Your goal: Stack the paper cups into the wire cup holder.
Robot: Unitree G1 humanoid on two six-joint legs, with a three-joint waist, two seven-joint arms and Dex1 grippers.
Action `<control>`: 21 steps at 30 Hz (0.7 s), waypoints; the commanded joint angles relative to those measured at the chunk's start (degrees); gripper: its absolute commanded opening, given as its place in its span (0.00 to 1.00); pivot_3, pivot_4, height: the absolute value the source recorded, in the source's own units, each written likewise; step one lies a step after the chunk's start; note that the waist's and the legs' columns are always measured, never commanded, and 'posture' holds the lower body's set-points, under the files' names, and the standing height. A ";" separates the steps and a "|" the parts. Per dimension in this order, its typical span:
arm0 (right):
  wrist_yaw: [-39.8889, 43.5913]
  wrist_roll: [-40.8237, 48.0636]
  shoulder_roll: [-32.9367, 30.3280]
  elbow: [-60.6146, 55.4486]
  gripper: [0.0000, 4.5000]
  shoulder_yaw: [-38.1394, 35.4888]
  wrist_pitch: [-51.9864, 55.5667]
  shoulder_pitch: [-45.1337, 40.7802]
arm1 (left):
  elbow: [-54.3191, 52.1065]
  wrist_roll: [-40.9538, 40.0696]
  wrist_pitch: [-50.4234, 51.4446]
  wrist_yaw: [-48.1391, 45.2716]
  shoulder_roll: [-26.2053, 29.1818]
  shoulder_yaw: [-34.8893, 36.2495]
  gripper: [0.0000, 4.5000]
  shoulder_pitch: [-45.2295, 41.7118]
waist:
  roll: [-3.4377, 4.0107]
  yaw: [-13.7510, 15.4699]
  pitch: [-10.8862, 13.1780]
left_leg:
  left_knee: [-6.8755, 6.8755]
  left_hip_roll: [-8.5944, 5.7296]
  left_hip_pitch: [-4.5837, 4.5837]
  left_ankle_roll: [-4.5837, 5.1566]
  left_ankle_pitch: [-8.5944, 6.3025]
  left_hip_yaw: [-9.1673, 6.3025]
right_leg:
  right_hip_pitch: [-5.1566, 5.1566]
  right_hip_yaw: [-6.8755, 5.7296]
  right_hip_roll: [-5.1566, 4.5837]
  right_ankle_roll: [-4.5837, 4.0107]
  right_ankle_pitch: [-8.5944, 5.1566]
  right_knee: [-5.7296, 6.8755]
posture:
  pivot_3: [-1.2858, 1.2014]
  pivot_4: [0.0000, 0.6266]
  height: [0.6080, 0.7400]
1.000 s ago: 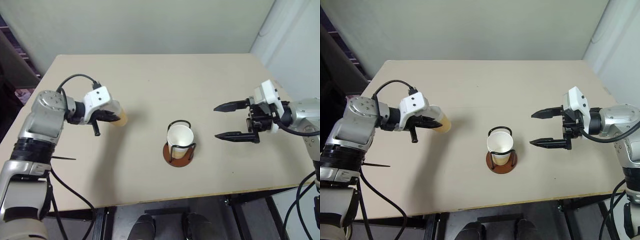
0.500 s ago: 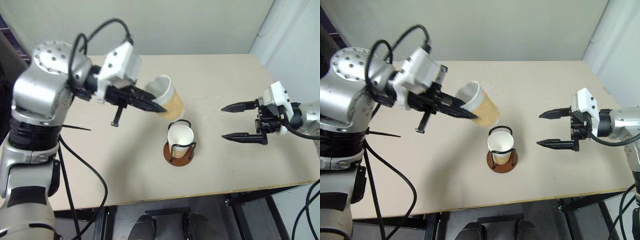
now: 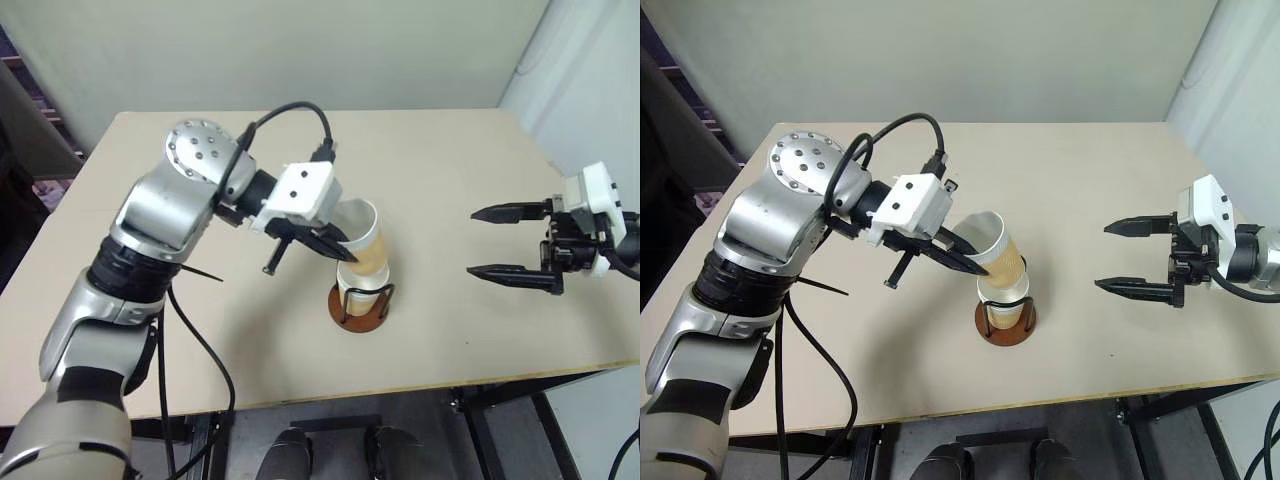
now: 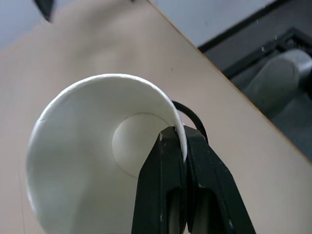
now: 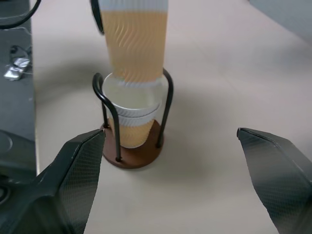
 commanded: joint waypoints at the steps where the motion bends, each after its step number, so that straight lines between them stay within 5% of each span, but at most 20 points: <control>1: -1.40 1.63 -0.69 -2.59 1.00 -2.61 0.50 0.52 | 0.85 3.35 -2.78 -0.31 -0.36 -1.20 0.01 0.45 | 0.00 0.00 0.00 | 0.01 0.00 0.00 0.00 0.00 0.00 | 0.01 0.00 0.00 0.01 0.01 0.00 | 0.52 0.24 1.00; 4: -2.05 1.87 -0.62 -3.11 1.00 -2.58 0.69 0.84 | -0.49 3.96 -2.01 0.40 -1.22 -1.68 0.16 1.20 | 0.00 -0.01 0.00 | 0.05 -0.01 0.03 0.01 0.00 0.00 | 0.06 0.01 0.00 0.04 0.02 0.00 | 0.52 0.24 1.00; 13: -1.16 1.30 1.41 -0.54 1.00 2.20 -0.66 -3.35 | 0.93 5.77 1.08 10.92 -6.30 2.57 0.86 -0.16 | 0.00 0.04 0.00 | 0.08 -0.02 0.03 0.02 -0.01 0.01 | 0.10 0.01 0.00 0.08 0.03 -0.02 | 0.52 0.24 1.00; 17: 1.38 0.49 3.51 2.08 1.00 6.52 -1.68 -6.75 | -1.47 2.11 7.74 14.36 -5.14 7.94 0.86 1.18 | 0.00 -0.44 0.00 | 0.06 -0.01 0.12 0.03 0.00 0.06 | 0.12 0.02 0.02 0.10 0.04 -0.01 | 0.52 0.24 1.00; 21: 4.26 -2.00 5.31 8.26 1.00 10.92 -3.47 -10.17 | -7.91 -2.01 16.70 14.72 5.80 17.29 0.86 12.14 | 0.15 -1.32 -0.06 | -0.08 0.00 0.20 -0.02 0.02 0.14 | 0.09 0.08 0.12 0.11 0.03 -0.01 | 0.52 0.24 1.00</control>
